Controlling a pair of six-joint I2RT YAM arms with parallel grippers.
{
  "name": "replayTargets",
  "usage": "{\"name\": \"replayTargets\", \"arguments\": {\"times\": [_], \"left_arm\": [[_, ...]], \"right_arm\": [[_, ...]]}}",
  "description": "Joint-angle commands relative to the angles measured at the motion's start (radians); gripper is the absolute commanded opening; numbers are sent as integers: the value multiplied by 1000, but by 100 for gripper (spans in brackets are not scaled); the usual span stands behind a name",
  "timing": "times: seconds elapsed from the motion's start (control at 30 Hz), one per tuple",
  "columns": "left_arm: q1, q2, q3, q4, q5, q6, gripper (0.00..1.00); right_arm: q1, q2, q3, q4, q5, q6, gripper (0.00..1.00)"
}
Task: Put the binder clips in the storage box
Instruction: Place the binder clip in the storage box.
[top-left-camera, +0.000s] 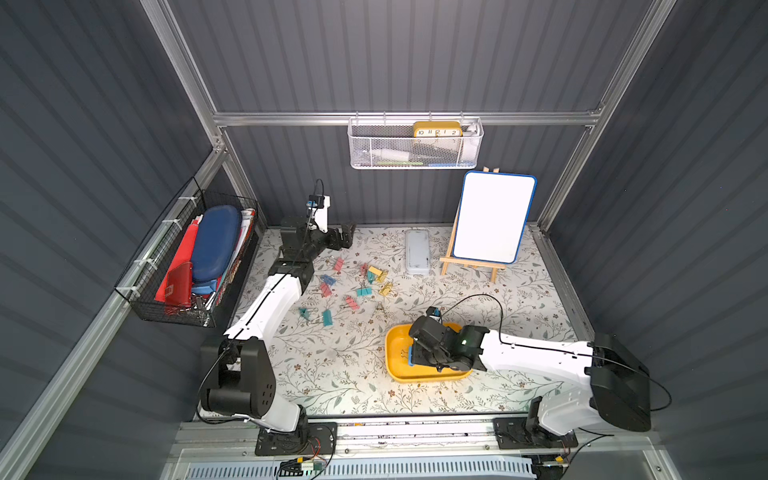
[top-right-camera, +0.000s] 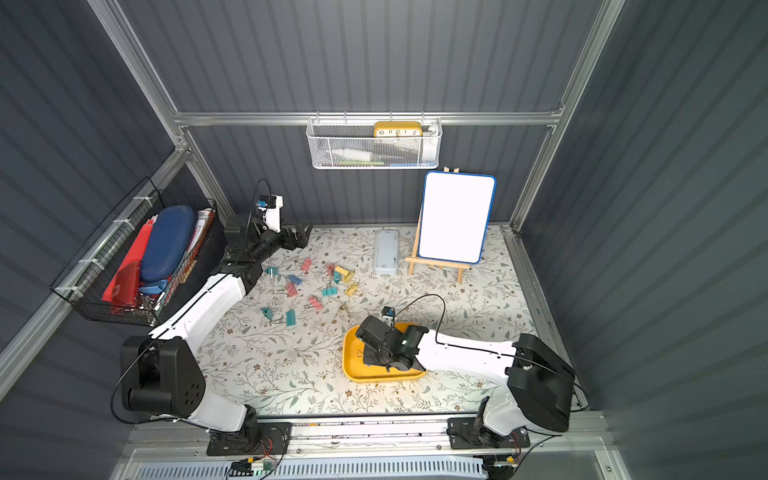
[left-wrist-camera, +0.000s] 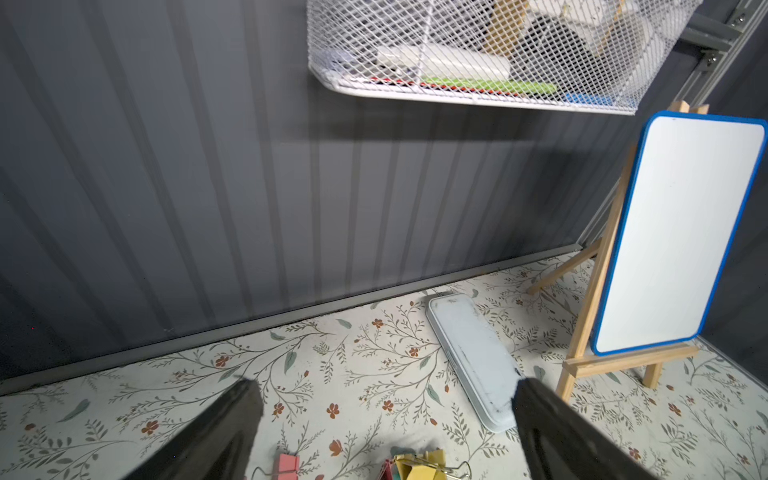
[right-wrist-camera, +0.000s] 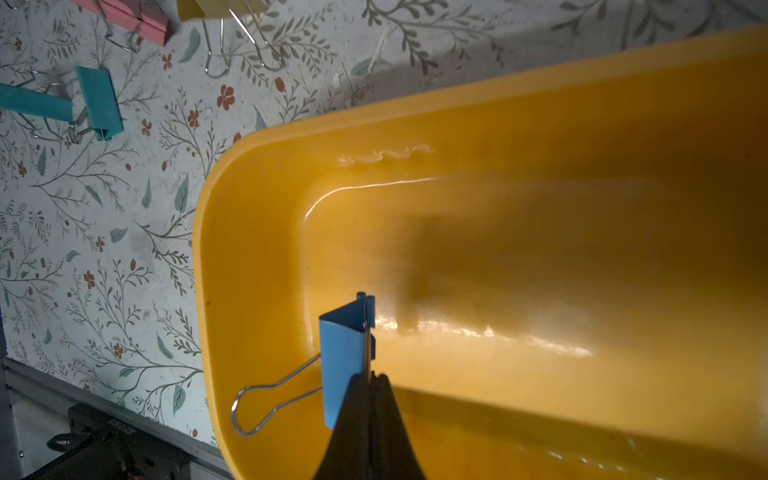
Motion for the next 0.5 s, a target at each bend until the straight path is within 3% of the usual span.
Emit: {"name": "replayTargets", "arguments": {"times": [0.0, 0.2, 0.47], "left_arm": [[-3, 3, 28, -22, -28, 31, 99], [-3, 13, 30, -22, -30, 22, 99], [-2, 19, 33, -22, -39, 24, 99]], "right_arm": [[4, 30, 0, 121, -14, -6, 0], [-5, 84, -33, 279, 0, -43, 0], [-49, 174, -49, 294, -76, -72, 0]]}}
